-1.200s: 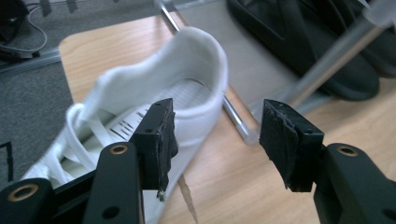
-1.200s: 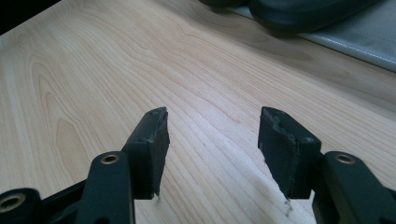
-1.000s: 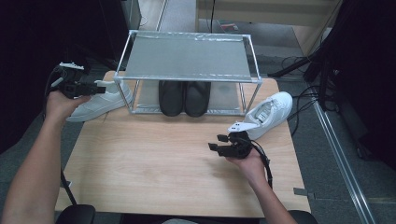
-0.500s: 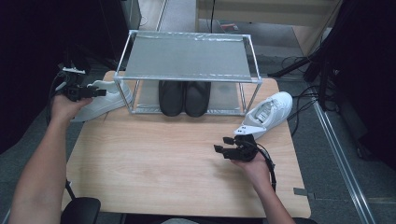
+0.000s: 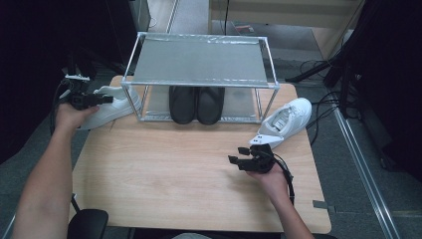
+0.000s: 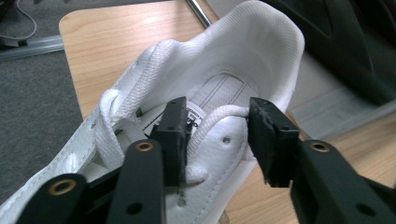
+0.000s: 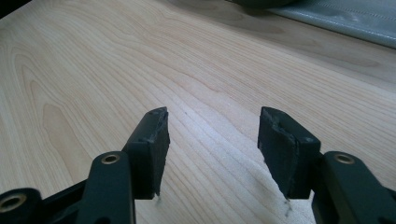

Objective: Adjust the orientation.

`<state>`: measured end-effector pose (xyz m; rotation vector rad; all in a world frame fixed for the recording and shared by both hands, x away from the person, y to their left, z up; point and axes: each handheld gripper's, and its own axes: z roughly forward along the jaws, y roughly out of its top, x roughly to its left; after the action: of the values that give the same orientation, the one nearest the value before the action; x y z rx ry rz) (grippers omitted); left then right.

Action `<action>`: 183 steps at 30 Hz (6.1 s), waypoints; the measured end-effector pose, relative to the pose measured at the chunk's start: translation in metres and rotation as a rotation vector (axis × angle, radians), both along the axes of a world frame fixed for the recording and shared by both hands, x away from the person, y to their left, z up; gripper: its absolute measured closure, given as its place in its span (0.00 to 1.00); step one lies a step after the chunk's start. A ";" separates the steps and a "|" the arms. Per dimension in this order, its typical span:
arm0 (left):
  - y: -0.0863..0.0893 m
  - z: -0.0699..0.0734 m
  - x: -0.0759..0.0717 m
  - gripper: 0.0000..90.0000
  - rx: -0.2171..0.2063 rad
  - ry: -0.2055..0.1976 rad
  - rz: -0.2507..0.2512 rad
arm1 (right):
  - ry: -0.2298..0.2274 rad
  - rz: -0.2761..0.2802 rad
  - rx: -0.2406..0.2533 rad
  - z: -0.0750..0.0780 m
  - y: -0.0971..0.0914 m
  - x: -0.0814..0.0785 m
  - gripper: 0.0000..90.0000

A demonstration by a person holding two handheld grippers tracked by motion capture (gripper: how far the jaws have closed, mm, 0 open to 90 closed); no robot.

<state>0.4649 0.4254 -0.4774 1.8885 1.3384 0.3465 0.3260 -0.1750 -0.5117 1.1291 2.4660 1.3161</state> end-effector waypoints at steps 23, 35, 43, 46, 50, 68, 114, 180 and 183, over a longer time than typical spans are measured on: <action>-0.013 0.019 -0.014 0.92 -0.016 0.078 0.003 | -0.001 0.010 0.007 0.001 0.002 0.002 0.49; -0.020 0.035 -0.047 0.93 -0.029 0.095 0.035 | -0.005 0.051 0.012 0.004 0.014 0.009 0.49; -0.024 0.043 -0.080 0.93 -0.038 0.090 0.031 | -0.021 0.062 0.048 0.011 0.017 0.017 0.48; -0.026 0.045 -0.091 0.93 -0.034 0.096 0.030 | -0.016 0.073 0.051 0.012 0.021 0.019 0.48; -0.028 0.046 -0.107 0.93 -0.038 0.092 0.029 | -0.022 0.086 0.060 0.014 0.024 0.023 0.47; -0.066 0.044 -0.165 0.93 -0.062 0.059 -0.046 | -0.031 0.113 0.085 0.019 0.036 0.035 0.48; -0.289 0.048 -0.132 0.93 -0.042 0.060 -0.563 | -0.047 0.048 0.085 0.019 0.011 0.011 0.48; -0.280 -0.006 -0.180 1.00 -0.005 0.168 -0.541 | -0.036 0.111 0.054 0.027 0.051 0.017 1.00; -0.279 -0.007 -0.180 1.00 -0.010 0.159 -0.544 | -0.027 0.120 0.036 0.023 0.055 0.020 1.00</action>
<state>0.2848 0.1467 -0.4845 2.2117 0.8651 -0.0891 0.3458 -0.1196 -0.4886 0.9770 2.5363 1.4025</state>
